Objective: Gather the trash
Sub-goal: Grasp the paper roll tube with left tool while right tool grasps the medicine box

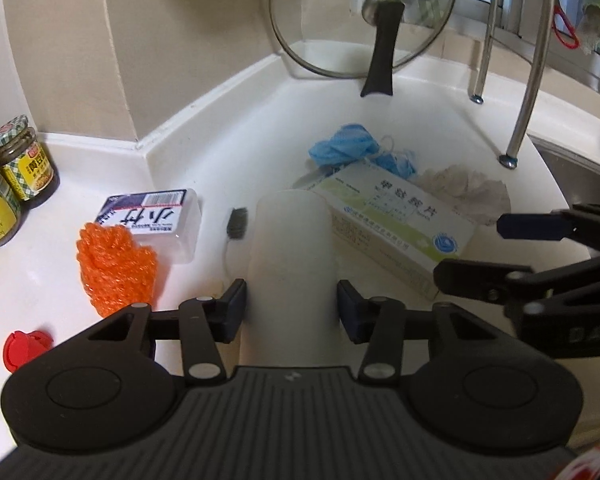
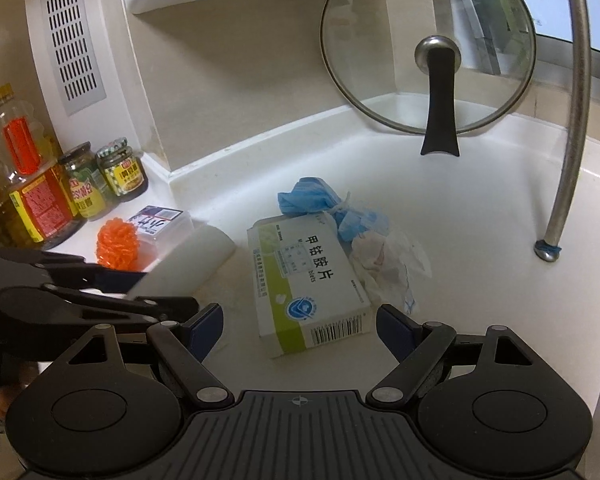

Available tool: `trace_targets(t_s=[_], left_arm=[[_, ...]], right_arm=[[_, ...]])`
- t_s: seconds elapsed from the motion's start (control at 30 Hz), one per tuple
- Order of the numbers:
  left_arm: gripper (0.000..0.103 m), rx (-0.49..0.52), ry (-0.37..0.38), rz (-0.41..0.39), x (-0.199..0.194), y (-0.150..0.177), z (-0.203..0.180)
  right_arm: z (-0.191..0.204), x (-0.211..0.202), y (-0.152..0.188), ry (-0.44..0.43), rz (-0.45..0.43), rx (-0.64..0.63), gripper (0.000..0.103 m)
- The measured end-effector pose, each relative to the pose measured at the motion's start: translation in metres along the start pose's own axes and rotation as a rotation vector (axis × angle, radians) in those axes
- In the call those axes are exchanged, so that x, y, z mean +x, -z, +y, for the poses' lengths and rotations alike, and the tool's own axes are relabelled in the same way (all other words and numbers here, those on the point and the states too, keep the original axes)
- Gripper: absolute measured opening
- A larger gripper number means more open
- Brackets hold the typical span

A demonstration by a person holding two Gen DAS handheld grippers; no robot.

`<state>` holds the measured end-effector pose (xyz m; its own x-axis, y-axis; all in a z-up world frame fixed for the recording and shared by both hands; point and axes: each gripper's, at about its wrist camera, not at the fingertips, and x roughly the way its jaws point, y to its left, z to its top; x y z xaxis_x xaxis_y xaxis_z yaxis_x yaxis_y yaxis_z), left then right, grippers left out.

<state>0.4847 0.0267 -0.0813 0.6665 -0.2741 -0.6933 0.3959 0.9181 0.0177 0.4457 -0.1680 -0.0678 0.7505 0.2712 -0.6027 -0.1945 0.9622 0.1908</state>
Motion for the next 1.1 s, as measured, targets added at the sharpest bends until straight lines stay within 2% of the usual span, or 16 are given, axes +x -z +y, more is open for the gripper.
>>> trace_targets(t_s=[0.47,0.5,0.57,0.63,0.93,1.1], left_arm=[[0.045,-0.029,-0.013,-0.006,-0.001,-0.003,0.011],[0.045,-0.028,-0.013,-0.006,-0.001,-0.003,0.011],[0.045,-0.028,-0.013,-0.006,-0.001,-0.003,0.011],[0.045,-0.027,-0.009,-0.009,-0.003,-0.003,0.01],[0.045,-0.033,-0.002,-0.028,-0.018,-0.001,0.011],[0.045,-0.048,-0.01,-0.042,-0.033,0.002,0.011]], right_arm=[[-0.001,0.032,0.007,0.039,0.021,-0.099,0.084],[0.0,0.033,0.008,0.041,0.016,-0.107,0.083],[0.002,0.034,0.01,0.047,0.009,-0.133,0.073],[0.002,0.033,0.01,0.046,0.003,-0.132,0.072],[0.001,0.005,0.01,-0.02,-0.053,-0.072,0.071],[-0.001,-0.01,0.013,-0.065,-0.051,-0.043,0.071]])
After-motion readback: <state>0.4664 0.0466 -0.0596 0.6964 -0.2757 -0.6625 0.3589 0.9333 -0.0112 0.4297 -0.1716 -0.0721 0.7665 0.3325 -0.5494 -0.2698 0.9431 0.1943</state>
